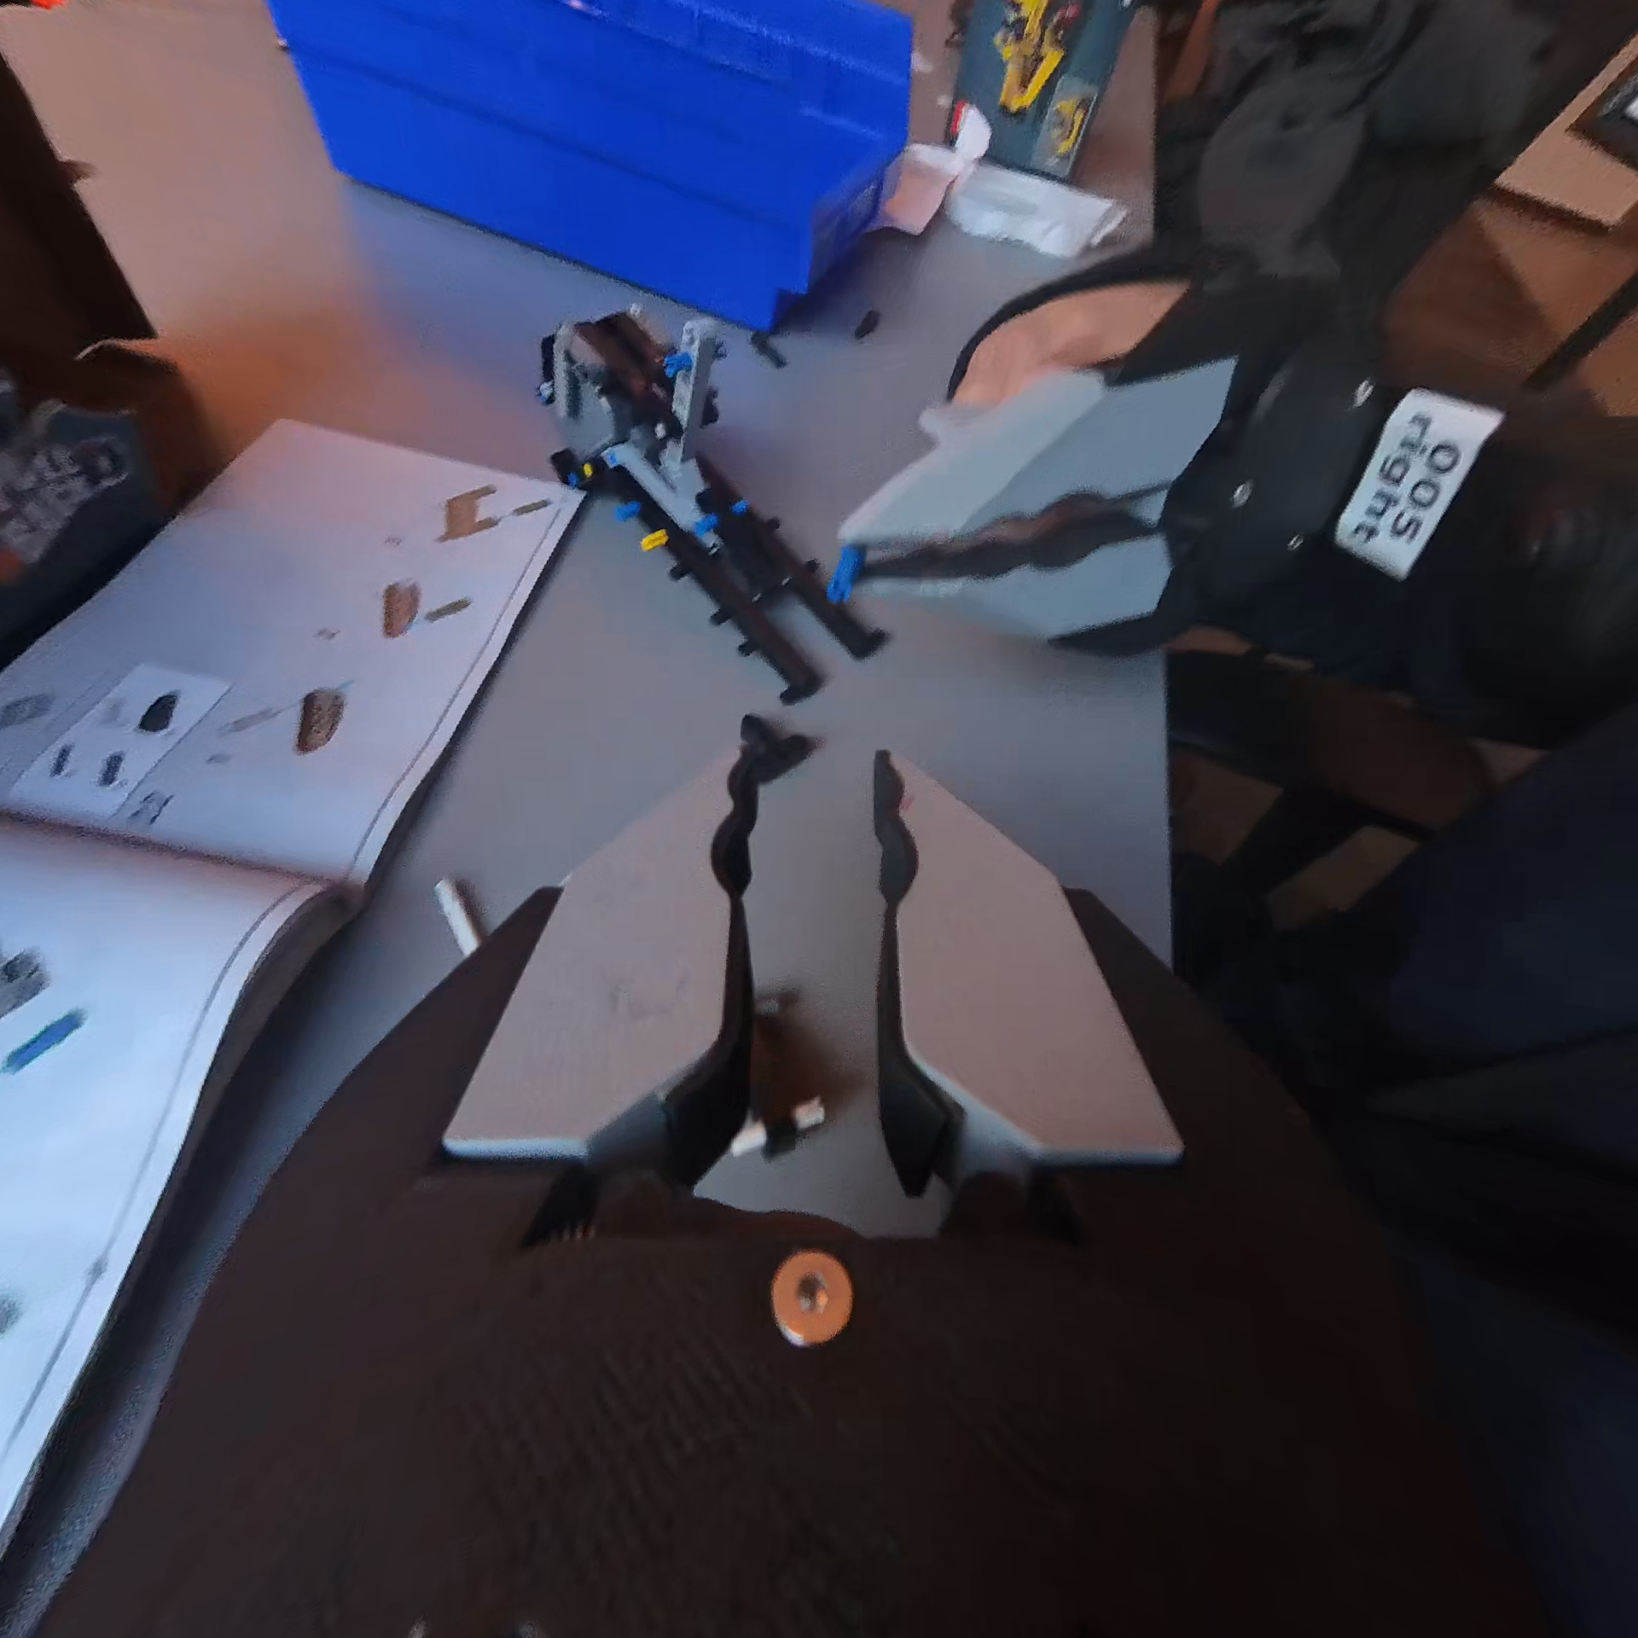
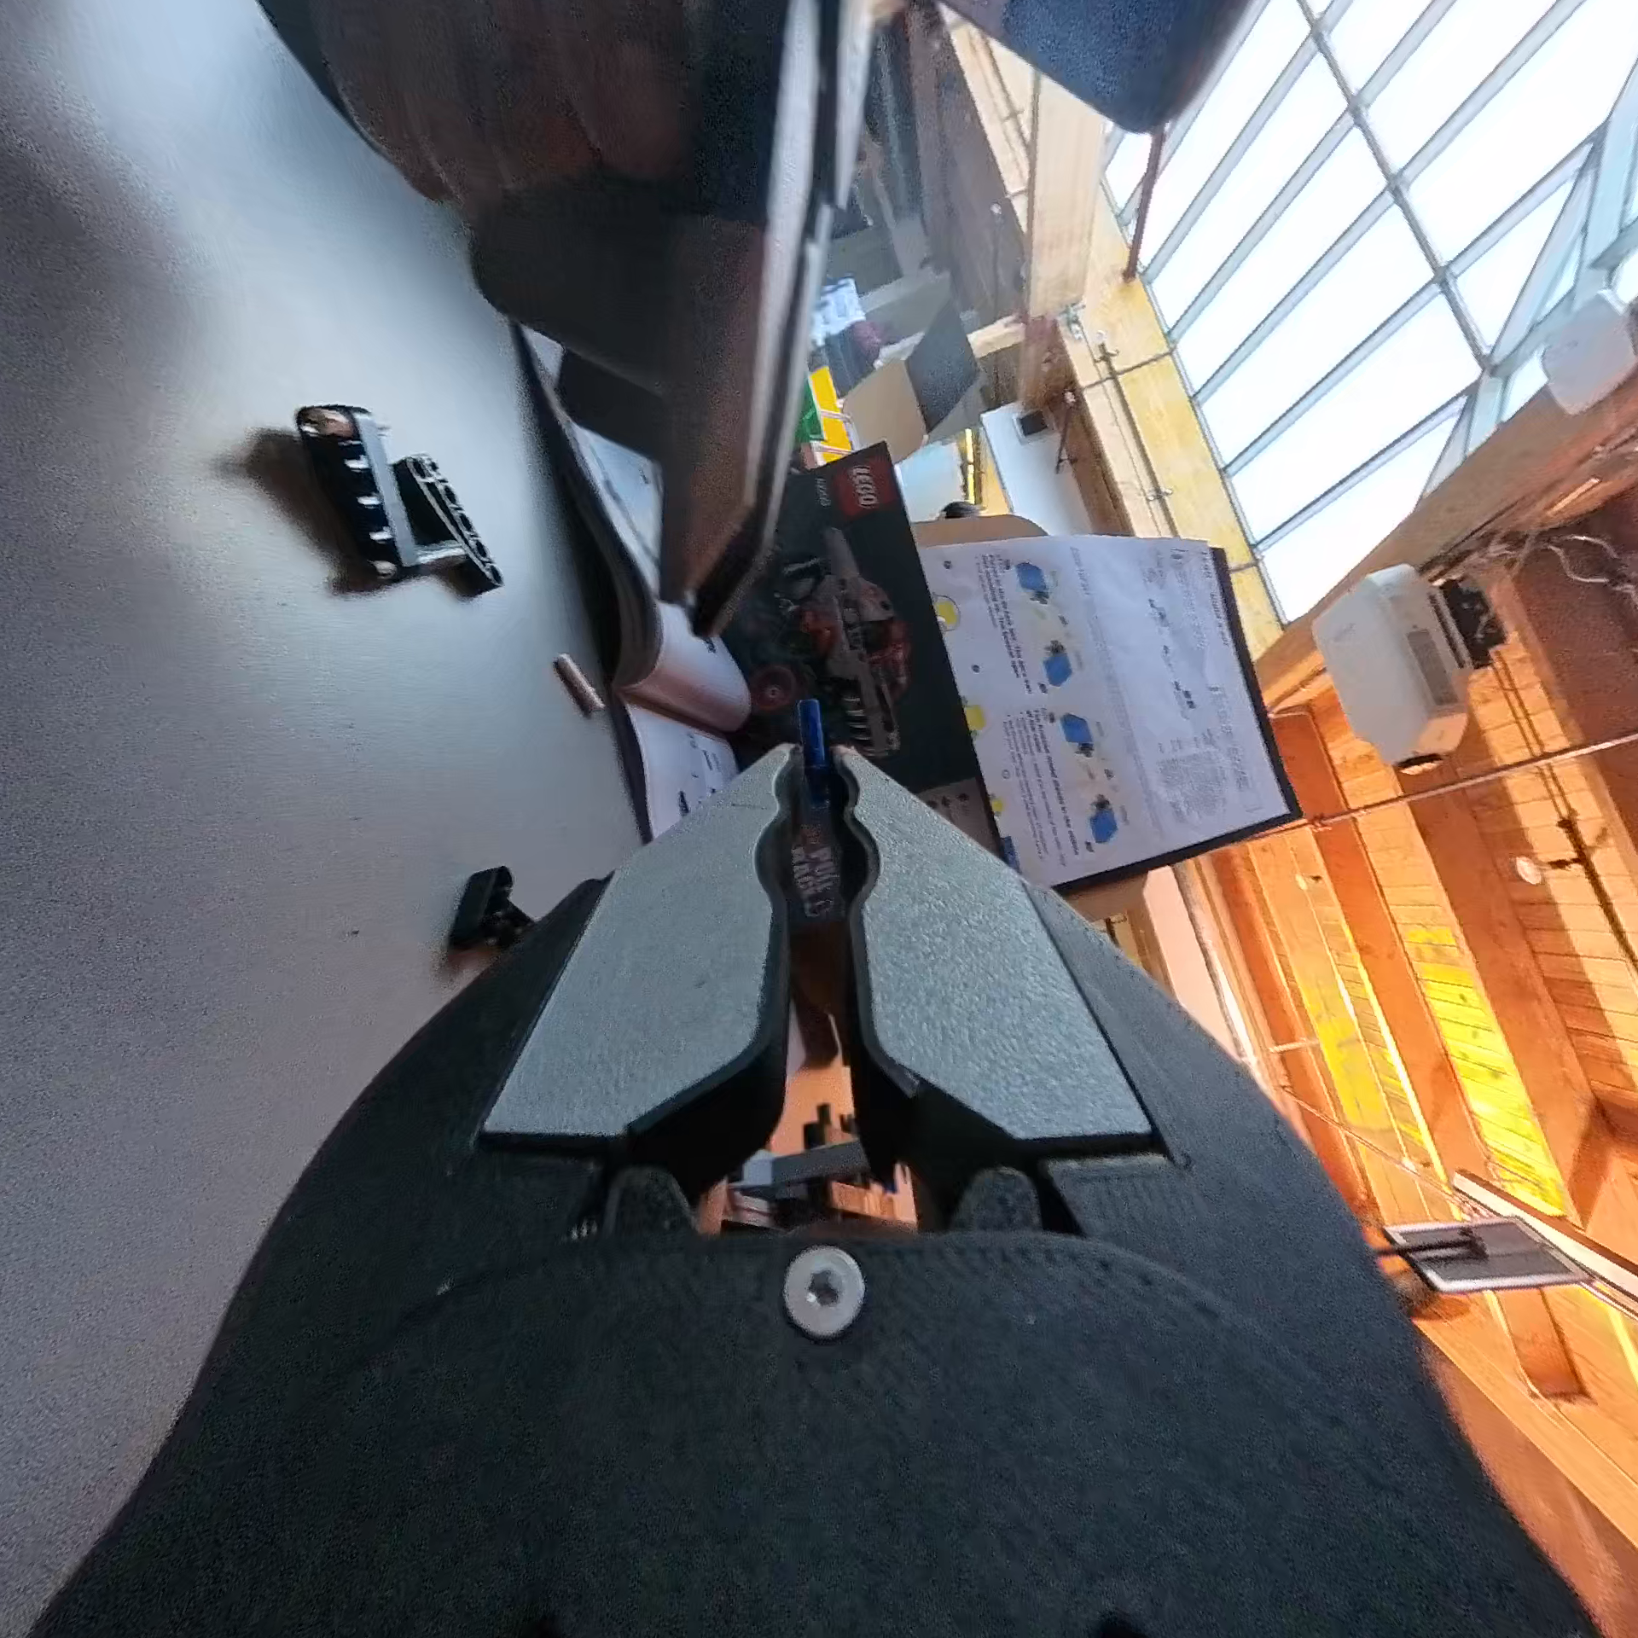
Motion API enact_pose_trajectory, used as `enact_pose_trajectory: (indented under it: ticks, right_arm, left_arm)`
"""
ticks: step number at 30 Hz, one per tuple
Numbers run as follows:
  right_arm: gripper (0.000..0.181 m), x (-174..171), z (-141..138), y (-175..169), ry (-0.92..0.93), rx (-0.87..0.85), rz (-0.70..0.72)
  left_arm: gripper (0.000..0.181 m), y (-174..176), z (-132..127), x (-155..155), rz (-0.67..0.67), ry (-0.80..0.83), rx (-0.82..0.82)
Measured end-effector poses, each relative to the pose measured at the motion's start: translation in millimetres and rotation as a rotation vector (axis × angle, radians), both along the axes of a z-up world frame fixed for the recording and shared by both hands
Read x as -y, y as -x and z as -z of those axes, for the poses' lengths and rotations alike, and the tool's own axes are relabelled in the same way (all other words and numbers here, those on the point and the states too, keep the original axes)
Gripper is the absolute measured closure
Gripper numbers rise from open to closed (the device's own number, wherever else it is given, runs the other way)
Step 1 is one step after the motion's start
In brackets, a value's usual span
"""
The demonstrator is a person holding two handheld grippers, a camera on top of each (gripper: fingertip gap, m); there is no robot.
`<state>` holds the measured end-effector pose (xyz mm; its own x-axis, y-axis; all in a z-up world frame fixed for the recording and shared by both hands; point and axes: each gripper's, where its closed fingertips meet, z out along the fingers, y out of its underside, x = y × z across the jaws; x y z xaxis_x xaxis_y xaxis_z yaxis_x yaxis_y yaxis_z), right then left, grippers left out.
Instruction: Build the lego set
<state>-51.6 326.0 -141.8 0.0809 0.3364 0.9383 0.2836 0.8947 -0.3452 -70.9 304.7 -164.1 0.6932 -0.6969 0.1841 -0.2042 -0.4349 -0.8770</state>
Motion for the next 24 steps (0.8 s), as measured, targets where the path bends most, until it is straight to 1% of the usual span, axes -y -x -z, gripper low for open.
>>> enact_pose_trajectory:
  ticks: [2, 6, 11, 12, 13, 17, 20, 22, 24]
  right_arm:
    - [0.179, 3.0, 5.9, 1.5, 0.024, 0.028, -0.024]
    - [0.179, 9.5, 14.9, 2.6, 0.115, 0.078, -0.082]
    - [0.179, 16.9, 22.5, 3.4, 0.148, 0.122, -0.126]
    - [0.179, 18.0, 23.3, 3.5, 0.151, 0.125, -0.13]
    - [0.179, 18.6, 23.5, 3.5, 0.156, 0.126, -0.132]
    - [0.179, 21.1, 24.6, 2.7, 0.203, 0.135, -0.161]
    - [0.179, 26.2, 23.2, 0.9, 0.303, 0.143, -0.214]
    - [0.179, 30.7, 20.6, -0.9, 0.413, 0.147, -0.271]
    - [0.179, 34.5, 20.4, -2.6, 0.536, 0.174, -0.325]
  left_arm:
    - [0.159, -9.7, -3.5, -4.9, 0.012, 0.007, 0.026]
    - [0.16, -16.4, -3.3, -9.2, 0.017, 0.023, 0.055]
    - [0.17, -20.5, -0.3, -6.9, 0.046, 0.059, 0.09]
    - [0.177, -21.0, 0.4, -6.0, 0.053, 0.067, 0.097]
    - [0.18, -21.5, 2.0, -5.2, 0.06, 0.08, 0.101]
    - [0.181, -22.8, 4.2, -1.9, 0.085, 0.107, 0.125]
    - [0.181, -25.1, 3.2, 3.0, 0.123, 0.101, 0.139]
    - [0.181, -26.4, 0.1, 6.5, 0.151, 0.075, 0.149]
    - [0.181, -27.2, 0.4, 9.0, 0.167, 0.045, 0.125]
